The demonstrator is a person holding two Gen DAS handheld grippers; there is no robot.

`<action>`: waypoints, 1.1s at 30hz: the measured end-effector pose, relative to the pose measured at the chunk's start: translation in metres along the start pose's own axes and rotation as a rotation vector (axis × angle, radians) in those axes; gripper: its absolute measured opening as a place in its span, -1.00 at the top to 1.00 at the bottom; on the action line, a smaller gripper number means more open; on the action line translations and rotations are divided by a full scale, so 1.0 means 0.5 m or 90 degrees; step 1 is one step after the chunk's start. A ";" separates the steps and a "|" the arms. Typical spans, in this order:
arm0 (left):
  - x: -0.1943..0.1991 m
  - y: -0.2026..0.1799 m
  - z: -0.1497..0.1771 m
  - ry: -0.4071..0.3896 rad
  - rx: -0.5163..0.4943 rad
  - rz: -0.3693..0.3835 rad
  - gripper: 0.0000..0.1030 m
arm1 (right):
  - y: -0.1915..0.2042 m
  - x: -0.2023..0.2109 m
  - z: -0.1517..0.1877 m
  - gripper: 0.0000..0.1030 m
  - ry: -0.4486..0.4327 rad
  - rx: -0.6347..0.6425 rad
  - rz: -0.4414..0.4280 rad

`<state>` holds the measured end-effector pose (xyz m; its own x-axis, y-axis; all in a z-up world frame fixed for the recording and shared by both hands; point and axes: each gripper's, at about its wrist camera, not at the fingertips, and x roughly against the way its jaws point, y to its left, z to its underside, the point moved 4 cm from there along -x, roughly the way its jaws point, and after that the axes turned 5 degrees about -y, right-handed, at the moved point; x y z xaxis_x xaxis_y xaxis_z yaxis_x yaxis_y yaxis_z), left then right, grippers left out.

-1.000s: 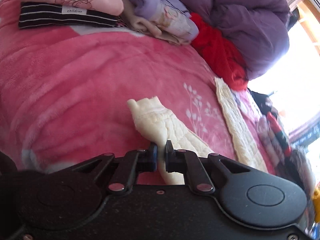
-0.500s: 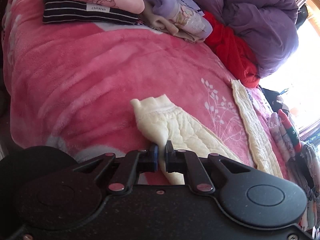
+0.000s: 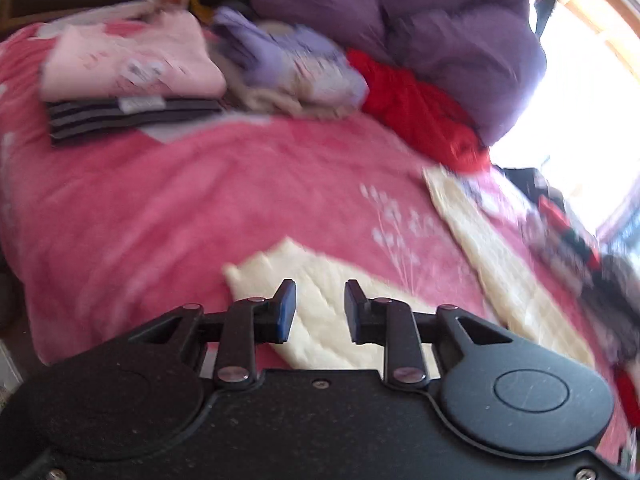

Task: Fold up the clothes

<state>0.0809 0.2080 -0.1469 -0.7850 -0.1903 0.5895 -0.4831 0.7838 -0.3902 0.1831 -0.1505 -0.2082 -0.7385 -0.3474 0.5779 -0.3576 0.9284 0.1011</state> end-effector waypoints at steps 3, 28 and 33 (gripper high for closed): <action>-0.021 -0.003 0.026 0.031 -0.036 -0.014 0.33 | 0.008 0.037 -0.019 0.51 -0.027 -0.010 -0.003; -0.028 -0.103 -0.192 -0.019 -0.051 0.192 0.09 | -0.047 0.147 0.012 0.06 -0.100 -0.030 0.055; -0.144 -0.219 -0.241 -0.008 -0.136 0.201 0.27 | -0.094 0.103 0.032 0.09 -0.088 -0.090 0.051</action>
<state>0.2368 0.2070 -0.0615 -0.8879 0.0744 0.4540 -0.1257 0.9100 -0.3950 0.1526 -0.2144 -0.1962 -0.8365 -0.2773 0.4727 -0.2179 0.9597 0.1775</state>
